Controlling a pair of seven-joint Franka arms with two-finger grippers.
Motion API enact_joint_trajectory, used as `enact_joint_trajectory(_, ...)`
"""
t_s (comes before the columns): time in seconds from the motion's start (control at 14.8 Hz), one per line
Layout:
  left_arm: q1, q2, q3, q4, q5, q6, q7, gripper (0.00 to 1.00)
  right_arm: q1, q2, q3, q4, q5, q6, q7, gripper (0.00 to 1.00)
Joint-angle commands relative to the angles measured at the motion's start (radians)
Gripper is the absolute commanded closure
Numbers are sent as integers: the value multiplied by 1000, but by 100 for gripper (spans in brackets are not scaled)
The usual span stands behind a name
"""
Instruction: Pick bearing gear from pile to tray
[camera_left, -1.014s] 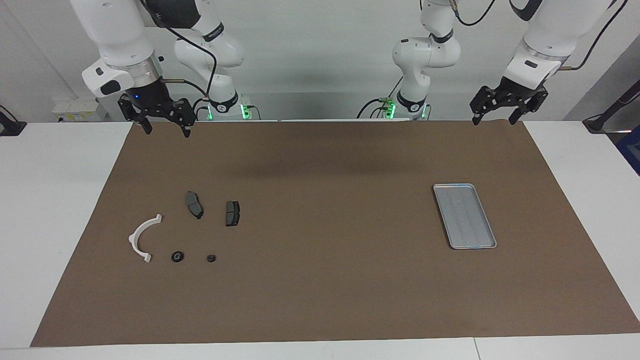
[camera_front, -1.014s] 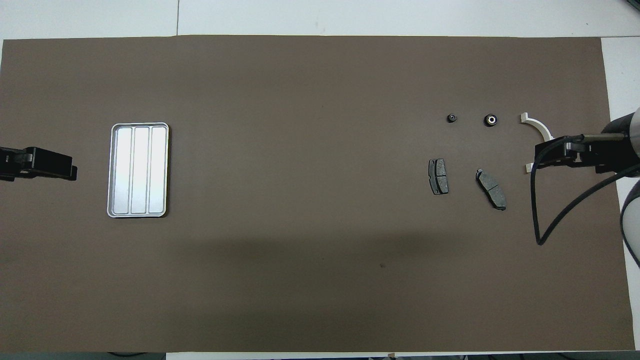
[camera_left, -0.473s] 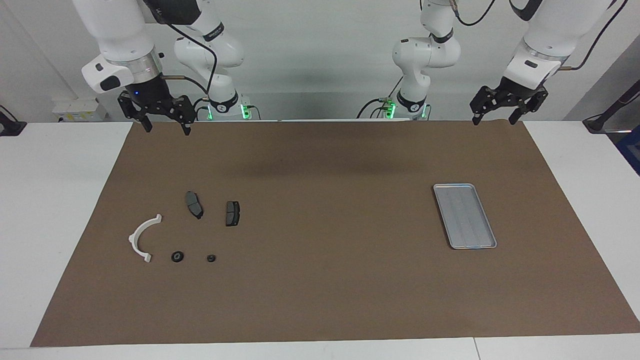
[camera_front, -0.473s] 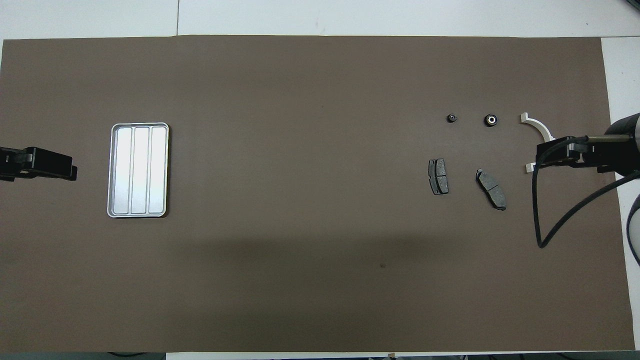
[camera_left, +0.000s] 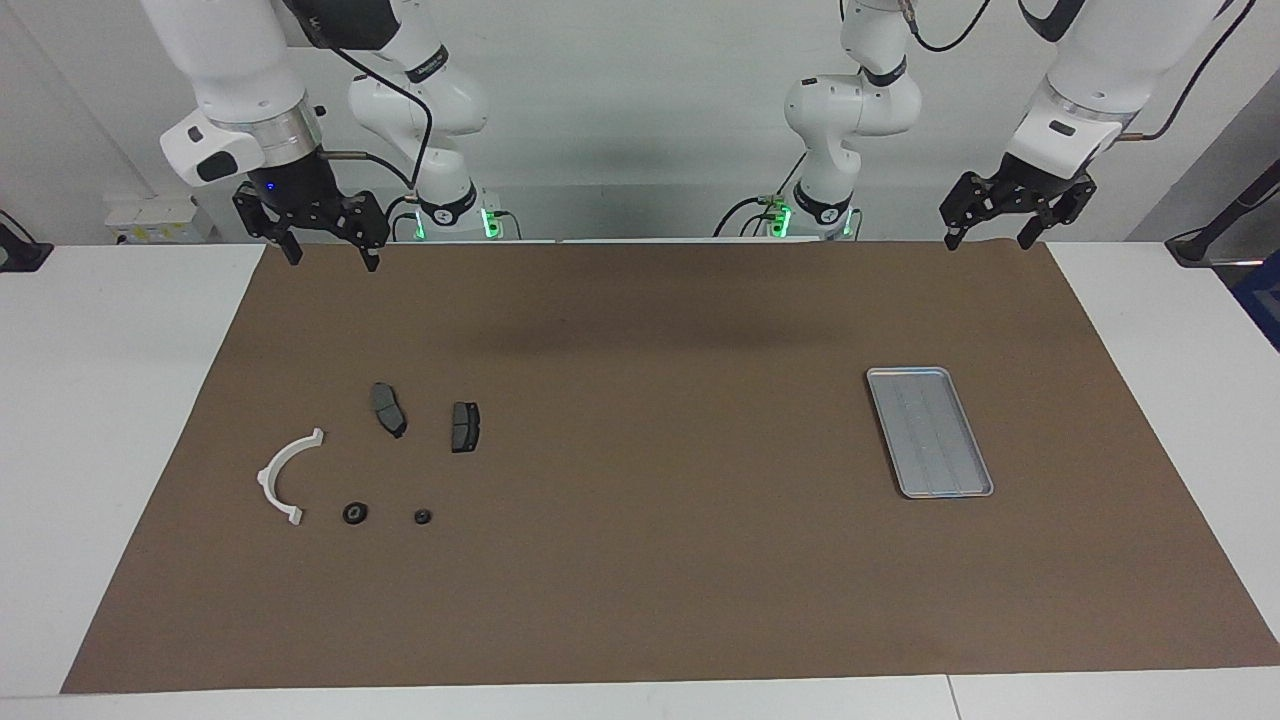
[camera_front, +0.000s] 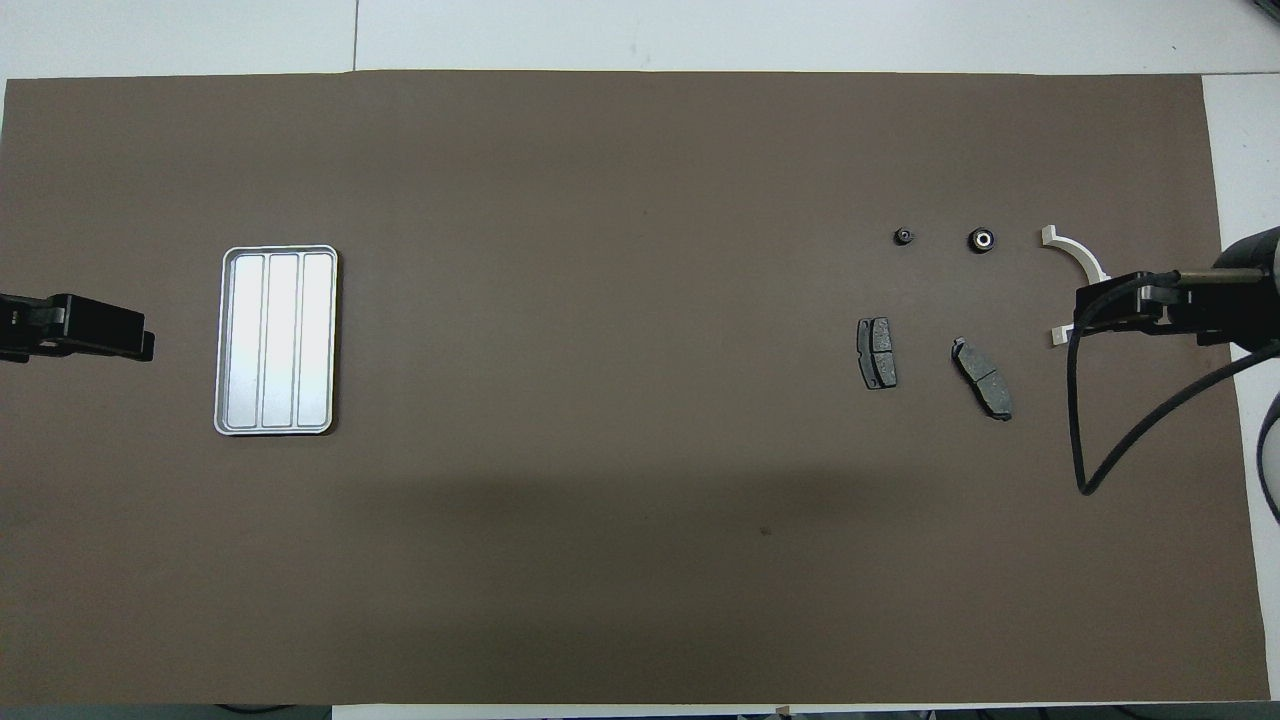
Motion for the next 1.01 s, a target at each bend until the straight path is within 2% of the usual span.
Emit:
enact_joint_trajectory(0.0, -11, -7, 13, -6, -13, -10, -2, 0, -17, -20, 8, -24, 13, 27, -26, 0)
enact_joint_trajectory(0.95, -11, -7, 13, -6, -13, -10, -2, 0, -38, -17, -1, -27, 16, 54, 7, 0)
